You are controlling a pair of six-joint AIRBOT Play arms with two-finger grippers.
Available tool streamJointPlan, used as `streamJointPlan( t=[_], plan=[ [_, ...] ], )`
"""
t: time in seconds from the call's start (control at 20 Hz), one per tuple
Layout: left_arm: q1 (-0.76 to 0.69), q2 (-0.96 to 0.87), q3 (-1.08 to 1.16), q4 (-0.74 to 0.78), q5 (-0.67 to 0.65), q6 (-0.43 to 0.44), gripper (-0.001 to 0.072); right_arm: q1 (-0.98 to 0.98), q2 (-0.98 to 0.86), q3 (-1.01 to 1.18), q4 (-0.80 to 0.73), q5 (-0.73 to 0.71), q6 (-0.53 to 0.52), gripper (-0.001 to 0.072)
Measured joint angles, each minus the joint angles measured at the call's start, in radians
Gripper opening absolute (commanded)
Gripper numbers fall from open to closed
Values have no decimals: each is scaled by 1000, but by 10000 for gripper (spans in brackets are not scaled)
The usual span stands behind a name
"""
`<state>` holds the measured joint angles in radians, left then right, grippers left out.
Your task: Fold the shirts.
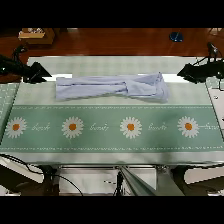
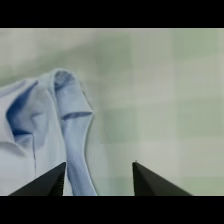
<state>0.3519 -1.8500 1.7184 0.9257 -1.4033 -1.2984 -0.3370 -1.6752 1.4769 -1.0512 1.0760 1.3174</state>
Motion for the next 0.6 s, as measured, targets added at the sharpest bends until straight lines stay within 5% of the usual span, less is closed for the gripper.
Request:
streamJointPlan(
  t=[0.35, 0.5, 0.55, 0.6],
  plan=[
    [-35, 6, 6, 2, -40, 3, 492, -11, -139, 8, 151, 128, -6, 600],
    [-44, 6, 6, 2, -40, 3, 429, 35, -203, 8, 237, 142, -16, 594],
    [-45, 6, 6, 2, -39, 3, 429, 58, -218, 8, 259, 138, -17, 581],
    [-47, 6, 6, 2, -36, 3, 429, 81, -230, 10, 277, 134, -19, 483]
  ],
)
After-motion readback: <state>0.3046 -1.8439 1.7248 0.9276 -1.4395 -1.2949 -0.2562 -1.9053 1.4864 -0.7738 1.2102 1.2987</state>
